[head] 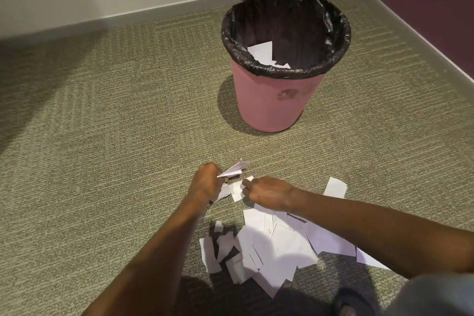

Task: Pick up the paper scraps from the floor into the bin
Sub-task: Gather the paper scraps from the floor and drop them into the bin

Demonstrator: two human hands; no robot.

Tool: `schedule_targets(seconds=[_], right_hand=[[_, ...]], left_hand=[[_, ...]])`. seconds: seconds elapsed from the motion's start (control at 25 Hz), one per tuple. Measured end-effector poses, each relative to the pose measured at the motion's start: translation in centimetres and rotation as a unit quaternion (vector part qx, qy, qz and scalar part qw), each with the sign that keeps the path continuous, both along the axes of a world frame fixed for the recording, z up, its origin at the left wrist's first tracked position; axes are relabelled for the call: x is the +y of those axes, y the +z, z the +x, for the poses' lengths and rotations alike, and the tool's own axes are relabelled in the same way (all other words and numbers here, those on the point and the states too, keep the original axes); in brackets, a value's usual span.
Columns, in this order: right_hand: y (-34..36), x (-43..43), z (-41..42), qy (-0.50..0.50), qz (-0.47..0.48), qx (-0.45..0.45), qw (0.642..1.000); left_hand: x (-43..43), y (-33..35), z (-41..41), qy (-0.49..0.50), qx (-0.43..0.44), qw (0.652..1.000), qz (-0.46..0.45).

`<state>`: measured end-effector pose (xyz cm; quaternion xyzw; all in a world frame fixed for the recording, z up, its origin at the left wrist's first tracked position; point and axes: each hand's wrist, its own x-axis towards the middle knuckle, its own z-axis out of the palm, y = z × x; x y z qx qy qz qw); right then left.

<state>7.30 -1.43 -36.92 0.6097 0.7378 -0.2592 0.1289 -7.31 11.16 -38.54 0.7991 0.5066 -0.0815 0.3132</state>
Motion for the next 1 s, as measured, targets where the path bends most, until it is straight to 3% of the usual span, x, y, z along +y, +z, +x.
schedule_targets(seconds=[0.16, 0.4, 0.52, 0.64, 0.8, 1.0], right_hand=[[0.7, -0.1, 0.8, 0.015, 0.069, 0.022, 0.997], [6.6, 0.5, 2.0, -0.100, 0.147, 0.096, 0.979], [12.1, 0.5, 3.2, -0.165, 0.257, 0.160, 0.939], [17.9, 1.9, 4.2, -0.219, 0.308, 0.234, 0.896], [24.7, 3.6, 7.6, -0.245, 0.465, 0.123, 0.841], [27.7, 6.5, 11.9, -0.334, 0.497, 0.071, 0.798]], left_hand=[[1.2, 1.9, 0.2, -0.008, -0.033, 0.999, 0.000], [5.0, 8.7, 0.2, -0.043, -0.108, 0.992, 0.049], [5.7, 14.4, 1.1, -0.054, -0.143, 0.985, 0.082], [6.3, 21.1, 2.3, -0.047, -0.186, 0.975, 0.110], [6.7, 29.0, 4.5, -0.029, -0.275, 0.955, 0.104], [8.2, 31.9, 11.5, -0.003, -0.322, 0.933, 0.163]])
